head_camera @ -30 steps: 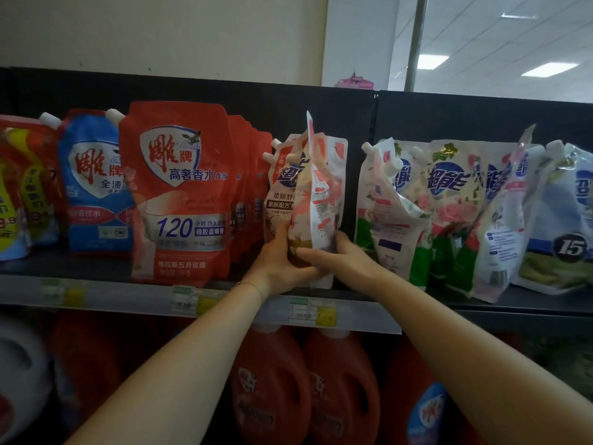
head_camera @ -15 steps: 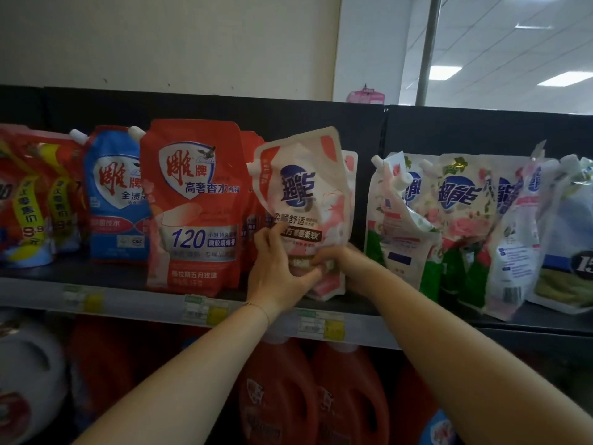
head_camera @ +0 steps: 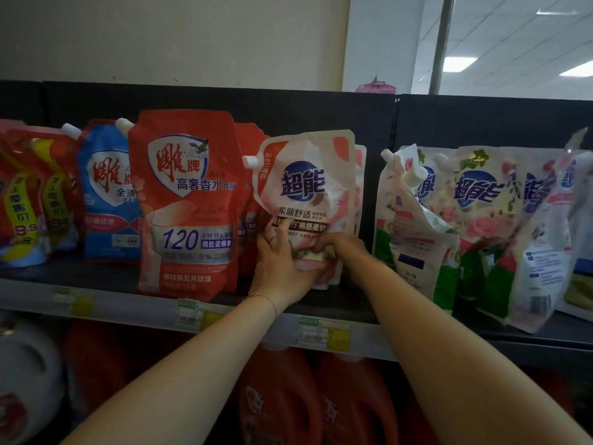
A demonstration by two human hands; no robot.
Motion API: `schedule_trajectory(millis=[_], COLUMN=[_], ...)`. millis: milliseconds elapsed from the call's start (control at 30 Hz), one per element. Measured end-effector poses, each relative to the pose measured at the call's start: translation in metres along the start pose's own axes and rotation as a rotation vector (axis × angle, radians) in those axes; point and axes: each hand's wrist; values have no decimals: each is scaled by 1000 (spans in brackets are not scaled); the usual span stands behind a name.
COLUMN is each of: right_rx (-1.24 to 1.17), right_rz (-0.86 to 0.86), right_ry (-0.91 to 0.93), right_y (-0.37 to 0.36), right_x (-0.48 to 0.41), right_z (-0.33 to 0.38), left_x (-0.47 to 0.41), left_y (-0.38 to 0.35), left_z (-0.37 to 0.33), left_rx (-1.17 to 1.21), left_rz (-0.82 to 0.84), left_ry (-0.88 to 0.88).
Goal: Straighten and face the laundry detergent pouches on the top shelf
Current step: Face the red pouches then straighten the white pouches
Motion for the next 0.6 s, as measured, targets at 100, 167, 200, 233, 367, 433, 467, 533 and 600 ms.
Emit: schedule_trajectory(millis=[100,167,200,233,367,433,467,533,600], right_rx=[49,92,115,150,331,335,327,372,555], right_rz=[4,-23,-44,-57,-44,-54,-71,-137,-195], right_ry=[37,56,83,124,217,242,263,379,578], right_y=[2,9,13,18,33,33,32,27,23], right_x=[7,-2,-7,-10,-11,-3,3,20,40], right_z=[6,4,6,9,27,30,28,22,13], left_x=[-7,-14,-18,-22,-29,-32,-33,-35,-38], left_y=[5,10,12,13,11,10,9,11,17], left_z=[-2,-2,-1,-1,-11,-14,-14,-13,-15], left_rx=[25,30,45,69,103,88,76,-30,-320], left_rz=[71,124,162,207,302,295,283,252,169], left_ry=[36,34,27,21,-24,-58,-77,-106,-134])
Point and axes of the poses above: each hand's wrist, its own x-axis away from the middle knuckle, its own y-axis out of the back of the hand, z = x × y, and after that the axes turned 12 degrees about -x, right-handed
